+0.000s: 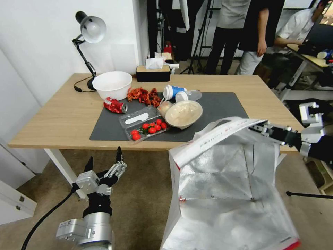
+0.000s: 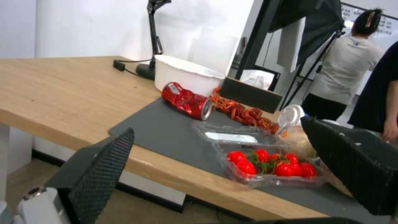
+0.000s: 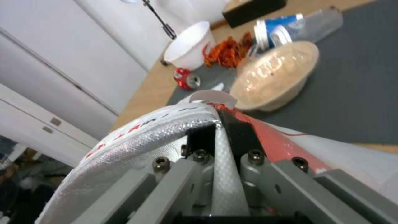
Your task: Pick up the food delivery bag from the floor and place it on the table.
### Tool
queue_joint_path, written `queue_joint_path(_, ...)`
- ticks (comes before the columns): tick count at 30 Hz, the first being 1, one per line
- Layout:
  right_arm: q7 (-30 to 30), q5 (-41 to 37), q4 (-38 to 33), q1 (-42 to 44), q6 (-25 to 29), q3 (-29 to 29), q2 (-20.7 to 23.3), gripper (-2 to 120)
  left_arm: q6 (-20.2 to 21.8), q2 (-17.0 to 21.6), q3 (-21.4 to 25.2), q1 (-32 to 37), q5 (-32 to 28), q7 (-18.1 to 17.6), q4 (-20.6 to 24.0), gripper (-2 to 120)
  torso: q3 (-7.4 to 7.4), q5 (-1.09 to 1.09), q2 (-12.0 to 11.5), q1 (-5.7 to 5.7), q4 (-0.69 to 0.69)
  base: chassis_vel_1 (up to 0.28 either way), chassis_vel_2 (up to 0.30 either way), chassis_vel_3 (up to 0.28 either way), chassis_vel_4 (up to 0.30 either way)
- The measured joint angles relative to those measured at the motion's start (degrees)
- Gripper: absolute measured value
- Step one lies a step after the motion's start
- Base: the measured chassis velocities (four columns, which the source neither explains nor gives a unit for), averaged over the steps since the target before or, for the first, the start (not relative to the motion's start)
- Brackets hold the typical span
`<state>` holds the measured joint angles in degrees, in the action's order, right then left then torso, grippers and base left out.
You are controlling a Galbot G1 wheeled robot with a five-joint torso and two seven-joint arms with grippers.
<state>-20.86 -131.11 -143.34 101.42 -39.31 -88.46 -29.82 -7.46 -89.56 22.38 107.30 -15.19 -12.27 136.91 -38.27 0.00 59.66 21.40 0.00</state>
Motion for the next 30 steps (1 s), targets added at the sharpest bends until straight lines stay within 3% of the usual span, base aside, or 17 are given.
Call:
queue_joint_path(7,2.0,-1.7,0.0,-2.0,2.9,-3.0,2.3,0,0.0,-0.3,0.0,-0.1,0.3,0.0,-0.2,100,0.01,0.00,0.0,-0.01,0.00,0.000,0.000,0.000,0.000)
queue_joint_path(14,4.4,-0.7,0.0,-3.4,6.9,-2.1,3.4,0,0.0,-0.6,0.0,-0.1,0.6,0.0,-0.3,100,0.02,0.00,0.0,-0.02,0.00,0.000,0.000,0.000,0.000)
queue_joint_path(18,3.7,0.1,1.0,-6.8,10.8,1.1,4.3,0,0.0,-0.9,0.0,0.0,1.0,0.0,-0.3,100,0.02,0.00,0.0,-0.02,0.00,0.000,0.000,0.000,0.000)
queue_joint_path(21,-0.8,-0.2,3.3,-13.8,14.1,7.0,5.3,0,0.0,-1.1,0.1,0.3,1.3,0.0,-0.5,100,0.02,0.00,0.0,-0.02,0.01,0.000,0.000,0.000,0.000)
queue_joint_path(26,-4.7,-0.4,6.8,-20.2,16.6,13.5,5.6,0,0.0,-1.6,0.1,0.7,1.8,0.0,-0.5,100,0.03,0.01,-0.1,-0.02,0.00,0.000,0.000,0.000,0.000)
queue_joint_path(30,-6.5,-0.9,9.1,-22.9,17.6,15.3,6.0,0,-0.2,-1.7,0.2,0.8,2.0,0.0,-0.5,100,0.03,0.00,-0.1,-0.03,-0.01,0.000,0.000,0.000,0.000)
